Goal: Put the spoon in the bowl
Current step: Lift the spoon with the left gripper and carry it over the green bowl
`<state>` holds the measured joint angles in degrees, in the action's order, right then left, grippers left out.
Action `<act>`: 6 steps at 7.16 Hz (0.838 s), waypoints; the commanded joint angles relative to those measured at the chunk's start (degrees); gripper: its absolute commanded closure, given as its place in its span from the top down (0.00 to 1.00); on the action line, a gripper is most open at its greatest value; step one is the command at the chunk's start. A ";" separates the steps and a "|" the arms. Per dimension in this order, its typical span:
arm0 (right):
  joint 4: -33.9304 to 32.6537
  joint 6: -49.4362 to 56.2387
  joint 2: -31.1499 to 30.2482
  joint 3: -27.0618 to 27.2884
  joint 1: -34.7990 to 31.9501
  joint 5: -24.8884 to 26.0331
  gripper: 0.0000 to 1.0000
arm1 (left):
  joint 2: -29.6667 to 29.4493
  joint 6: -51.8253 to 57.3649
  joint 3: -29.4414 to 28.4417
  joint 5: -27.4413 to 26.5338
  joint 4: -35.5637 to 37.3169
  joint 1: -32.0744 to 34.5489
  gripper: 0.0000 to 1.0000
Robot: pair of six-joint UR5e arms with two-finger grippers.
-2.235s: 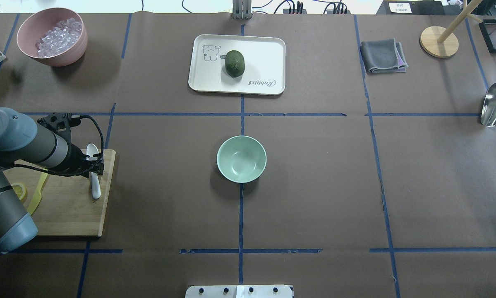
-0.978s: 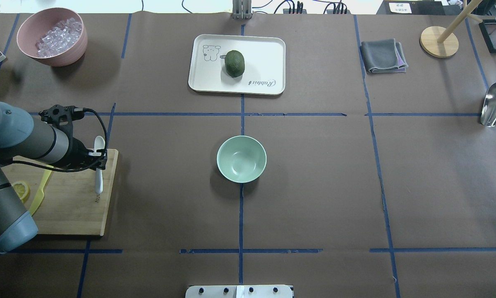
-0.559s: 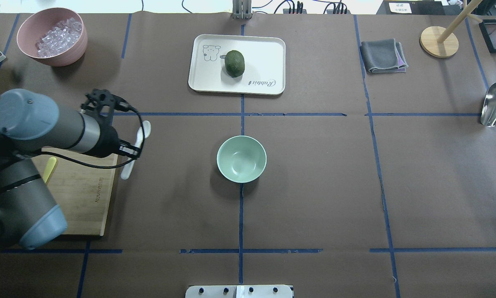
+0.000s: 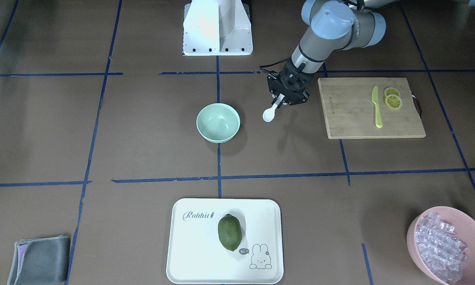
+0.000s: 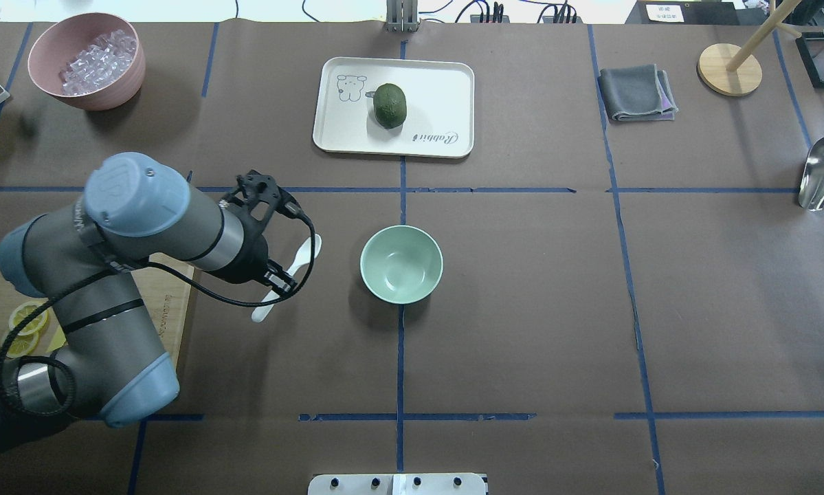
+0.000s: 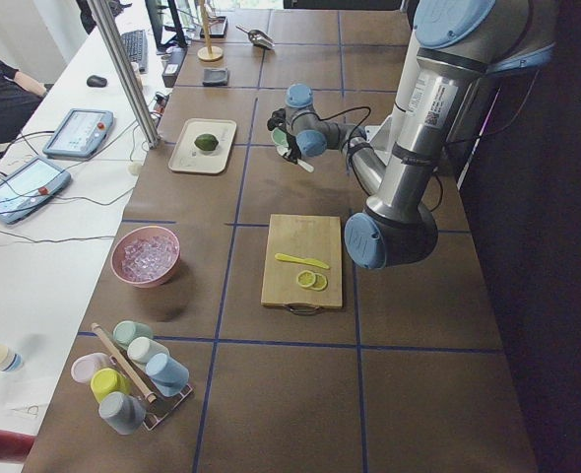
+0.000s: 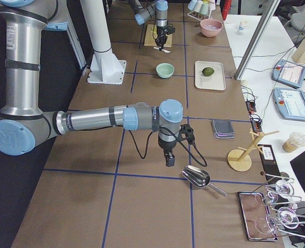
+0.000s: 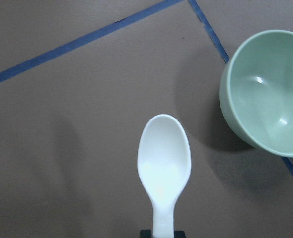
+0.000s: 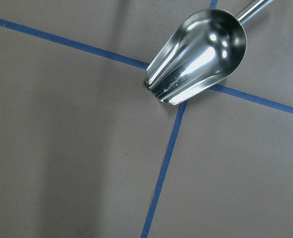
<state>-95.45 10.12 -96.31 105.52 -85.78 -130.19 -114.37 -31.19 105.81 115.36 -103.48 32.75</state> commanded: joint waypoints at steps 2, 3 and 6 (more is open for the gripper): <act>0.00 -0.01 -0.28 0.04 0.00 -0.06 1.00 | -10.58 14.83 -3.32 0.04 13.64 -0.85 0.00; 0.00 -0.01 -0.28 0.04 0.00 -0.06 1.00 | -13.83 14.85 -6.73 0.13 14.27 -0.94 0.00; 0.00 -0.01 -0.28 -0.05 0.00 -0.06 1.00 | -21.40 14.15 -16.31 0.75 14.27 -1.11 0.00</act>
<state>-95.45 10.11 -96.59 105.51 -85.78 -130.25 -132.64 -16.80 93.51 115.88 -89.29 31.68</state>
